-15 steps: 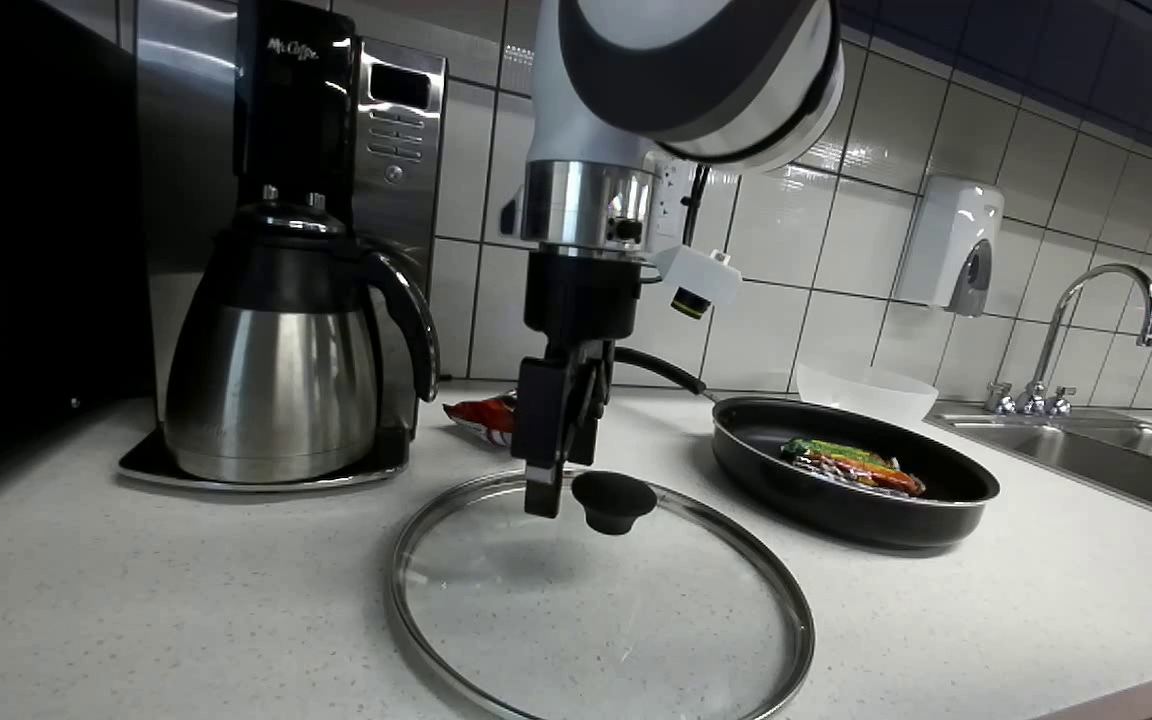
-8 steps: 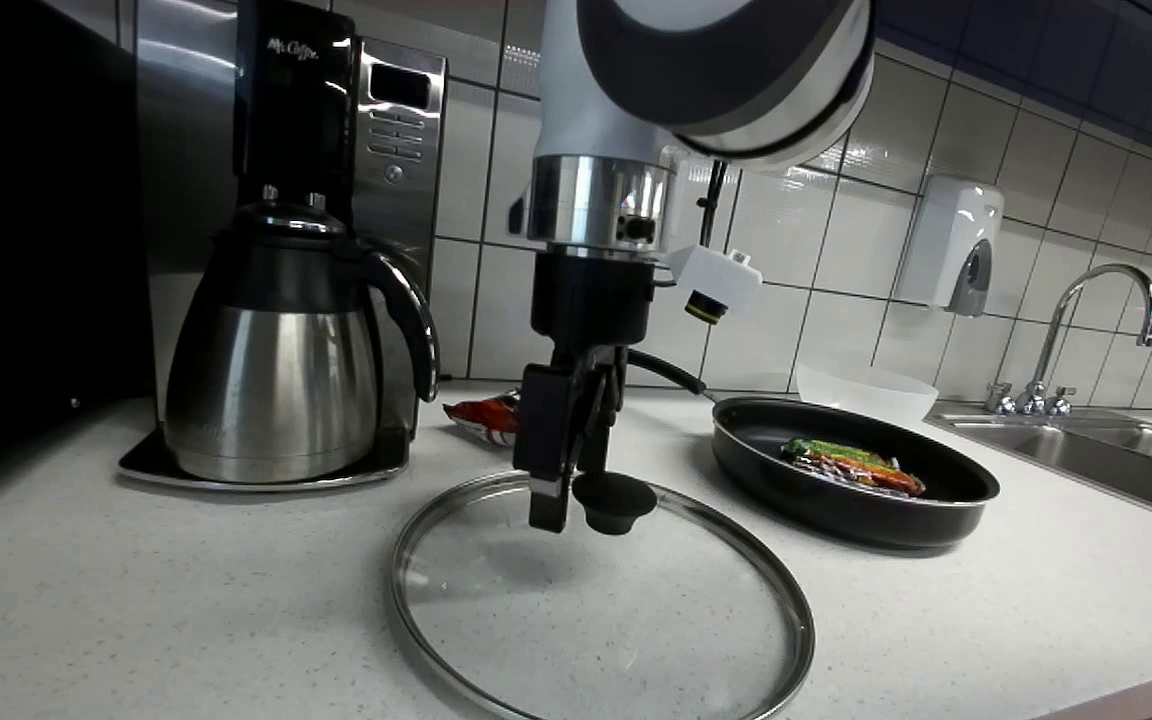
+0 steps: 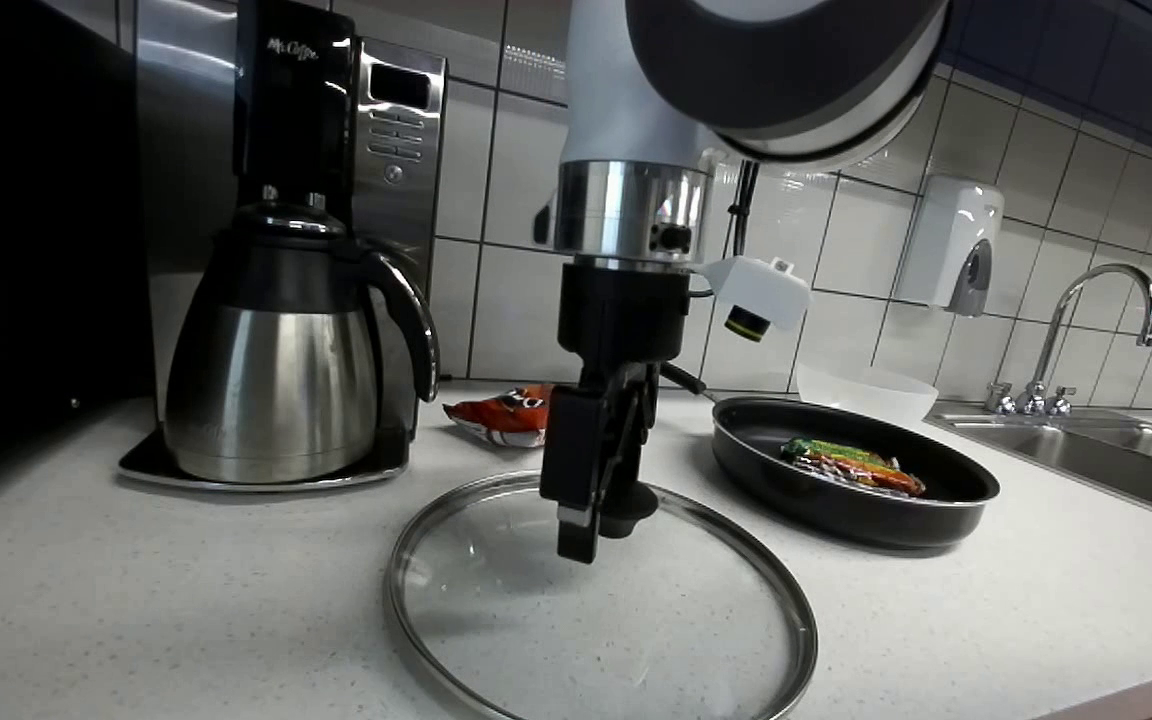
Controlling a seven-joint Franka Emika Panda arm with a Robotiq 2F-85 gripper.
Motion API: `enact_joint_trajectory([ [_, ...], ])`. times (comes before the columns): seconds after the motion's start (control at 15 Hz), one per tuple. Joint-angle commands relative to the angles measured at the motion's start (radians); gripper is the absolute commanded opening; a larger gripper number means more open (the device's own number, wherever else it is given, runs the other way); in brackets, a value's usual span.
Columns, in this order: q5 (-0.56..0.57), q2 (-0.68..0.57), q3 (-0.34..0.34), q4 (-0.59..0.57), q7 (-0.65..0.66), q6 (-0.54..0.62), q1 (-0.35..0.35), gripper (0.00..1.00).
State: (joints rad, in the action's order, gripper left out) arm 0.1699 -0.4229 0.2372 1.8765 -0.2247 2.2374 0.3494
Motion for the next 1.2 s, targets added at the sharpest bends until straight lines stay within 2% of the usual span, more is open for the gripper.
enact_joint_trajectory([
  [0.0,0.007,0.069,0.008,0.089,0.041,0.031,-0.013,1.0],
  [1.13,0.023,0.067,-0.006,0.093,0.029,0.07,-0.028,1.0],
])
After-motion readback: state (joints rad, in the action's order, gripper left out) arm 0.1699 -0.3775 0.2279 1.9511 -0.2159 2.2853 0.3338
